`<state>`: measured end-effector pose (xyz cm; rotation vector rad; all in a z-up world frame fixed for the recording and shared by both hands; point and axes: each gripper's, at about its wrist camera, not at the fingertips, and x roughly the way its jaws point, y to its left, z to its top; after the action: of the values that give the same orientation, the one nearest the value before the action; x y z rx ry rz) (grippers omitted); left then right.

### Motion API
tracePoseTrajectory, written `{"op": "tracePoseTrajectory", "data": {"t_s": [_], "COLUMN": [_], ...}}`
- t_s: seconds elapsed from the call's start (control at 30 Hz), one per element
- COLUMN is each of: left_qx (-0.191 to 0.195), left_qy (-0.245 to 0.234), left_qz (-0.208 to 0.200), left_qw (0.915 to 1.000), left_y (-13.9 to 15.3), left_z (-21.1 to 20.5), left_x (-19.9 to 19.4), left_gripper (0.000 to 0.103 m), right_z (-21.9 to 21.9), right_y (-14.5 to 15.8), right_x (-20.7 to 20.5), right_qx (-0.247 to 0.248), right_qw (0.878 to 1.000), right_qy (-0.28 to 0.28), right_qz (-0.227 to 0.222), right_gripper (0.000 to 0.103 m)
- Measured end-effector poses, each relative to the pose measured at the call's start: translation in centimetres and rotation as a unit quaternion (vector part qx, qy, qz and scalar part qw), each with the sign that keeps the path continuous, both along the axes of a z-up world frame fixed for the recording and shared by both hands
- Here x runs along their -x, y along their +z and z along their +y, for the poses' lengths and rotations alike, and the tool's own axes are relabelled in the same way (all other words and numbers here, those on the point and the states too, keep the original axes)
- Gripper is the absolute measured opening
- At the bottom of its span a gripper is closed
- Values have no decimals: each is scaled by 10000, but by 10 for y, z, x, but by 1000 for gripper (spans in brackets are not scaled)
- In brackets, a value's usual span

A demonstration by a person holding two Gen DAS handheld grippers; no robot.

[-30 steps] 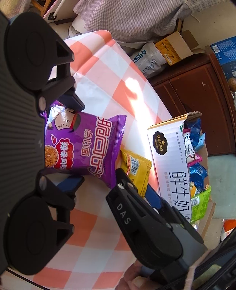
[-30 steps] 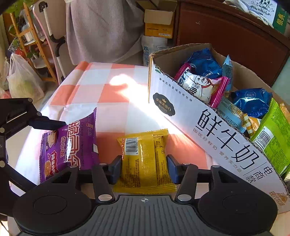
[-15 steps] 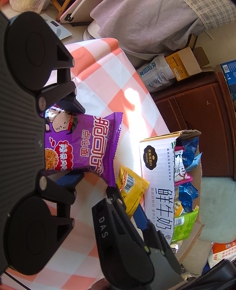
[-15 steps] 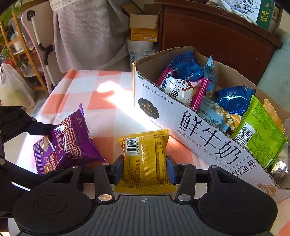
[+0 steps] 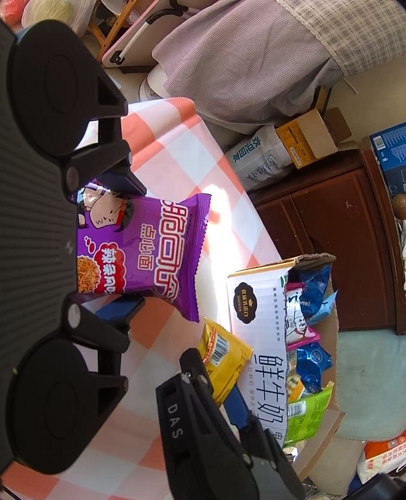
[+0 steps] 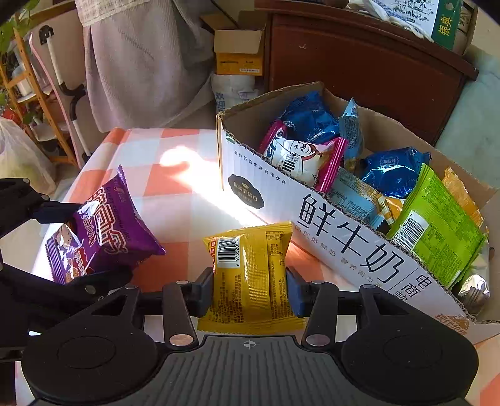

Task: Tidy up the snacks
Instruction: 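Lift both held packets and carry them over the cardboard box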

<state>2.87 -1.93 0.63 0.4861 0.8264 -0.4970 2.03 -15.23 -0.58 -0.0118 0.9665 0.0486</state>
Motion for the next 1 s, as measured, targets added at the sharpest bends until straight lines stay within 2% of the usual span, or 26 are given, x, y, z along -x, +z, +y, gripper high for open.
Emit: {"op": "tracePoseTrajectory", "data": {"t_s": [0.07,0.2,0.4,0.67,1.0], "left_qx": [57,419,664,1019,1622], "left_qy": [118,376,603,951,1144], "left_qz": [-73,2,-188,-398,-392], "left_qw": [9999,9984,9958,9894,9793], "left_y": [5,18,36,63,90], "left_z": [1,5,5,3,-16], "left_x": [-2,-9,-14,-25,-34], "left_gripper": [67,67,67,68,68], "right_z": [-1,-1,-6,-22,-50], "right_y": [4,16,37,67,96], "right_x": [0,4,10,19,29], "right_qx": [-88,-175,-389,-610,-681], "right_qw": [9999,9995,9975,9912,9801], "right_qy": [-65,-148,-299,-623,-1166], "right_qz": [-47,-219,-512,-998,-1453], "right_gripper": [46,46,46,46,46]}}
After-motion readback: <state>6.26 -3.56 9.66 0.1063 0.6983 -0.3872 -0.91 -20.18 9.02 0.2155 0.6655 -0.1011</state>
